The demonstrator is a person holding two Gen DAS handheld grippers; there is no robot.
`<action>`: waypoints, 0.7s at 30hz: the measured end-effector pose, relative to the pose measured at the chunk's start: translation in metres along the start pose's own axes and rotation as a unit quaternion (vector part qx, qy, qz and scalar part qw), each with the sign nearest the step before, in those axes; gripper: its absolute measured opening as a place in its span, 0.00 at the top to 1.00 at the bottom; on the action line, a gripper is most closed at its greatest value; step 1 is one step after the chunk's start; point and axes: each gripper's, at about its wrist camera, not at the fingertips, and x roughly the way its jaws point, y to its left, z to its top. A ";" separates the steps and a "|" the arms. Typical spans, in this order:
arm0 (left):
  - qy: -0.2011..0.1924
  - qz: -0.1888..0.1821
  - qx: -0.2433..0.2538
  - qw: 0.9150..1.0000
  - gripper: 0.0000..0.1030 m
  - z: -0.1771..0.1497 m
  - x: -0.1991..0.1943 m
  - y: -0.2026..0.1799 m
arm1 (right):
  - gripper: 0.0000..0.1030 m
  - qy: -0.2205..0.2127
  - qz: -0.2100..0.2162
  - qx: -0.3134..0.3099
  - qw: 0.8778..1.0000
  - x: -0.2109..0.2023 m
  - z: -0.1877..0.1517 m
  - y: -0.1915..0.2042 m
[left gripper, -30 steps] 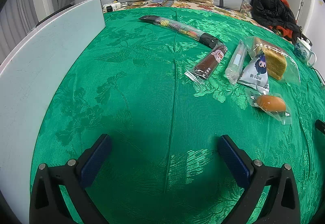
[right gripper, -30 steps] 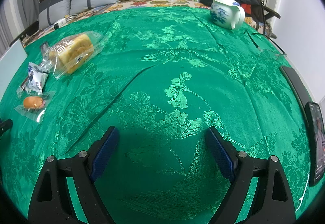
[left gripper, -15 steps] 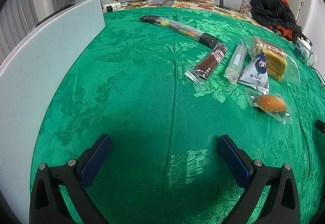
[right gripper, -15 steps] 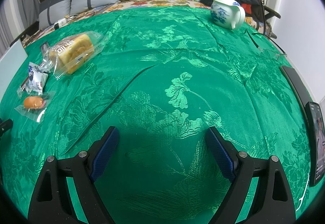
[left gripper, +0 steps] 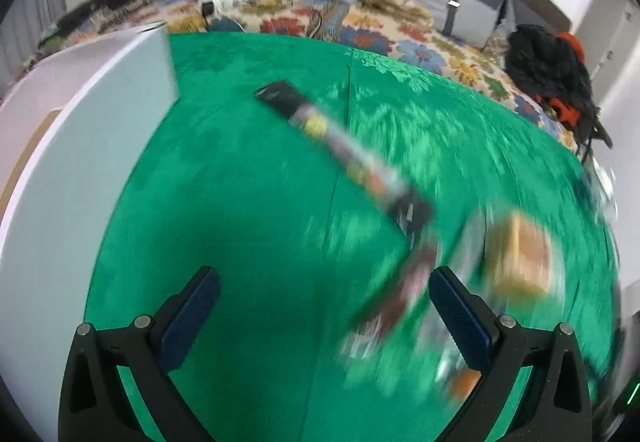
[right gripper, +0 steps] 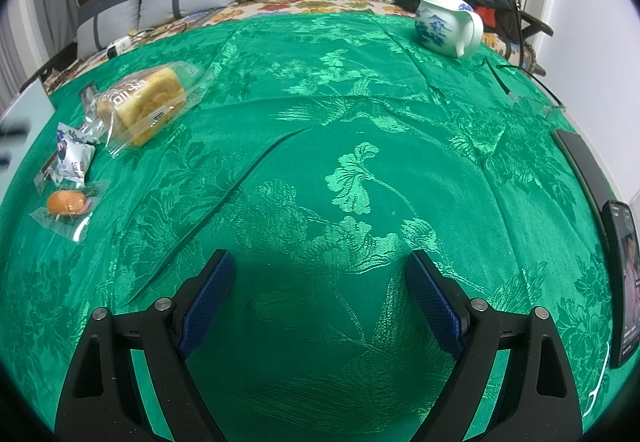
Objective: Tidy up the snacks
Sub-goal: 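Close the left tool on the long clear pack with black ends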
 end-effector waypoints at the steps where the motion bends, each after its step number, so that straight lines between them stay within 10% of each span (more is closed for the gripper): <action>1: 0.020 0.002 -0.004 1.000 0.00 0.023 0.017 -0.007 | 0.12 0.000 0.000 0.000 1.000 0.000 0.000 0.001; 14: 0.059 0.095 -0.049 0.992 0.05 0.069 0.111 -0.014 | 0.12 0.000 0.001 0.000 1.000 0.000 0.000 0.001; 16: 0.038 0.097 -0.041 0.994 0.39 0.068 0.102 -0.010 | 0.12 0.000 0.001 0.000 1.000 0.000 0.000 0.001; 17: 0.033 0.085 -0.031 0.995 0.73 0.068 0.096 -0.008 | 0.12 0.000 0.001 0.000 1.000 0.000 0.000 0.001; 21: 0.050 0.067 -0.004 0.997 0.80 0.059 0.082 0.004 | 0.12 0.000 0.001 0.000 1.000 0.000 0.000 0.001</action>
